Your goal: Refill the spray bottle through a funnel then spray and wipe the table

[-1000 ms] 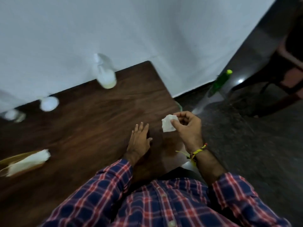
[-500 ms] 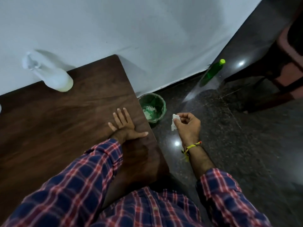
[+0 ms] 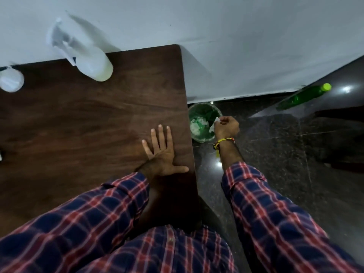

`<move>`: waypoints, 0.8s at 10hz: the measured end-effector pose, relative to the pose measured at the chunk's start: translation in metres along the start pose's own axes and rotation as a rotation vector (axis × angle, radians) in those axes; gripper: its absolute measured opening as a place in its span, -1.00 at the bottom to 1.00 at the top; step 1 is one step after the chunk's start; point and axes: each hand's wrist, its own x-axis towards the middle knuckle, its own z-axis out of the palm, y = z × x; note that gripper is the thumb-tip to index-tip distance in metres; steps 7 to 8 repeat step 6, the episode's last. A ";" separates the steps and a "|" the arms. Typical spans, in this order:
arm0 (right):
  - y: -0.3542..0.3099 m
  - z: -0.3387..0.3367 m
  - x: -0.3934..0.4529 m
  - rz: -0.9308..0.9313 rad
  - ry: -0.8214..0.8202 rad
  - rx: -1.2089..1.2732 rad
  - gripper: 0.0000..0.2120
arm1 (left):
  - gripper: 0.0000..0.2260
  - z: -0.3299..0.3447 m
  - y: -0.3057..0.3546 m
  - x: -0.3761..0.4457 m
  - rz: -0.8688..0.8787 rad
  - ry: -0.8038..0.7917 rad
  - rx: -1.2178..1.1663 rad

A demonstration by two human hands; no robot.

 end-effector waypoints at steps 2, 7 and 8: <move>-0.023 0.016 0.020 0.008 -0.141 -0.068 -0.83 | 0.37 0.004 0.000 0.004 0.010 0.003 0.003; 0.008 -0.007 0.002 0.096 -0.134 -0.154 -0.70 | 0.36 0.006 0.000 0.003 0.010 0.059 0.038; 0.008 -0.007 0.002 0.096 -0.134 -0.154 -0.70 | 0.36 0.006 0.000 0.003 0.010 0.059 0.038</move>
